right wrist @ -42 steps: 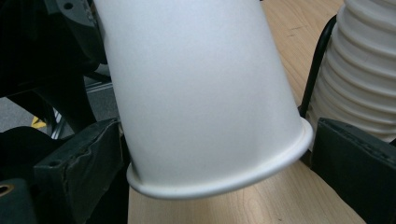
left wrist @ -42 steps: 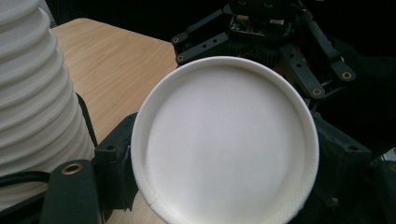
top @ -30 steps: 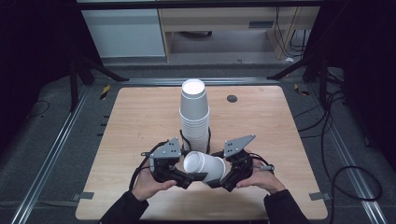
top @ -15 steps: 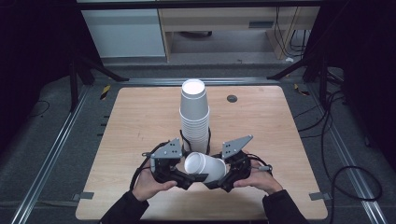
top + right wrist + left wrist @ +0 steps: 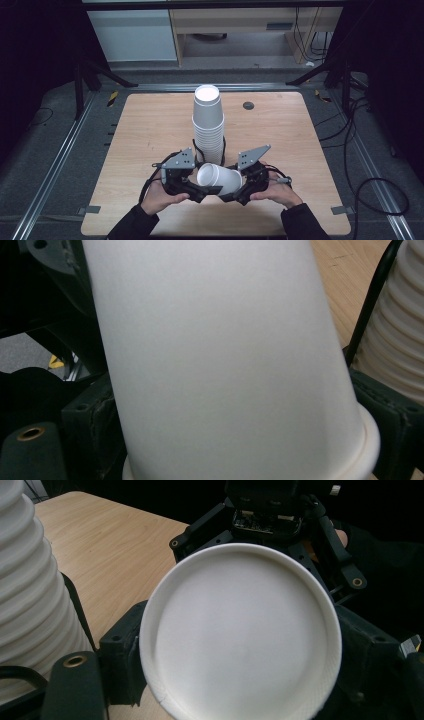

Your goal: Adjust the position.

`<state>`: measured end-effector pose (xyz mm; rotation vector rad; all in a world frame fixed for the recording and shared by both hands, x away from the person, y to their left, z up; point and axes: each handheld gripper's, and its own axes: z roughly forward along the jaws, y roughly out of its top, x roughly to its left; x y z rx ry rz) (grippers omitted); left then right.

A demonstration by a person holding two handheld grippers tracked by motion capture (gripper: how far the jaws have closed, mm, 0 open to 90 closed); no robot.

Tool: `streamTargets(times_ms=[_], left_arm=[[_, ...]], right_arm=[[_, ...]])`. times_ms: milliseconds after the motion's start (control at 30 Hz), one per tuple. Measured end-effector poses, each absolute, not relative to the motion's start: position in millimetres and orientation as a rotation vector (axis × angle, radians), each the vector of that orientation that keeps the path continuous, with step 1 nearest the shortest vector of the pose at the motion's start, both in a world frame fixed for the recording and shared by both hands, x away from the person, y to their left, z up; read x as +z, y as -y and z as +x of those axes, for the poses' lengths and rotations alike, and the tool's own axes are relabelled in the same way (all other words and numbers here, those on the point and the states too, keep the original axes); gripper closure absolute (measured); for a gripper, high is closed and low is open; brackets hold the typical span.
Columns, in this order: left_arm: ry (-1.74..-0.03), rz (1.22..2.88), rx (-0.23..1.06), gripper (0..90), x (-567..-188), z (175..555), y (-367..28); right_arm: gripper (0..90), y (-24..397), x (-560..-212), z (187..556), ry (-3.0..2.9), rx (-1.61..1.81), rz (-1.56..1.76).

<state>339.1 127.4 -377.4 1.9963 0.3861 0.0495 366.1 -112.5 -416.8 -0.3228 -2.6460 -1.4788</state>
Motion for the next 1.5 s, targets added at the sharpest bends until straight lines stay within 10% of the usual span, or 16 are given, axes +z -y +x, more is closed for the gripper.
streamTargets(times_ms=[1500], left_arm=[[-0.462, 2.043, 0.069, 16.1, -391.3, 349.2, -162.9]], right_arm=[[9.9, 127.6, -403.5, 376.5, 2.83, -1.402, -0.343]])
